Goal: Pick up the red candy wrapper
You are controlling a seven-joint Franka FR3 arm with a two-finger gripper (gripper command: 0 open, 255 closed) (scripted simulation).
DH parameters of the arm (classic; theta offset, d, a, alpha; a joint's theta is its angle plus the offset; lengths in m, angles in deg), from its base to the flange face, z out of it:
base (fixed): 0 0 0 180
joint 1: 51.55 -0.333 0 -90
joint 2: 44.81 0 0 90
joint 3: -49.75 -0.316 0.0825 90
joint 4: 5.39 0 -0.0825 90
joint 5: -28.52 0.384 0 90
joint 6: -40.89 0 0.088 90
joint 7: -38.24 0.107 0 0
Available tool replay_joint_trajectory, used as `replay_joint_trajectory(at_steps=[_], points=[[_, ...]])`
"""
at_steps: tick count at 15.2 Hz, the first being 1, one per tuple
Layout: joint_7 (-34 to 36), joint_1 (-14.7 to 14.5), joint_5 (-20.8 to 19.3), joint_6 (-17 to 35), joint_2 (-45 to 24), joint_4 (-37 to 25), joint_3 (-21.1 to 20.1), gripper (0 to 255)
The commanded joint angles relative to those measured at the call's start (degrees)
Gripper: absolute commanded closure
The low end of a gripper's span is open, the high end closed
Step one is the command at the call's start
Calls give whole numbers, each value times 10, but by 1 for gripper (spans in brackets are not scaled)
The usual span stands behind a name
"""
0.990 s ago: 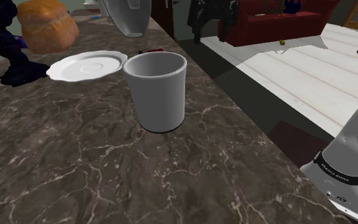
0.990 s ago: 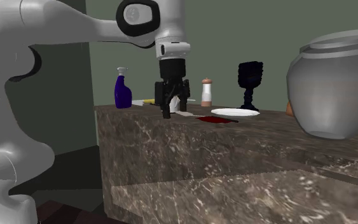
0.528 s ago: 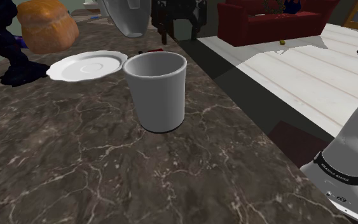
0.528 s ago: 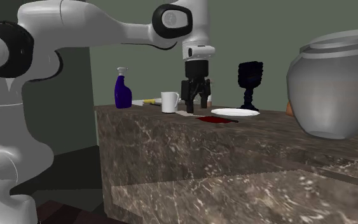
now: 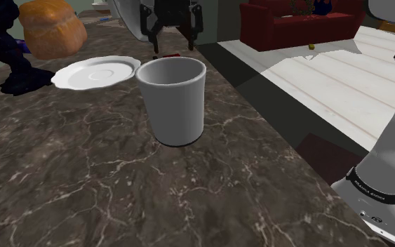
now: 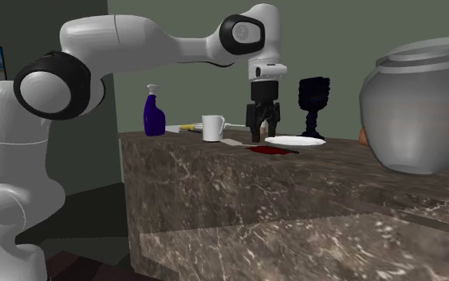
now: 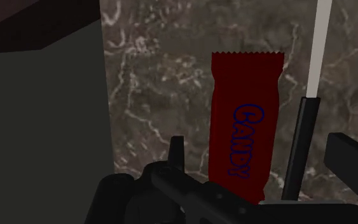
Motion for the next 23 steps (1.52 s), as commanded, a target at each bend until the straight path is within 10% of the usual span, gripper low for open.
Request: replay_joint_trajectory(at_steps=[1,5,6,15,23], points=[[-1,5,4,19,7,26,0,0],[-3,10,9,44,18,61,1,0],[-3,10,8,44,16,58,1,255],[-3,10,9,44,18,61,1,255],[4,-13,-11,-40,-23,-63,0,255]])
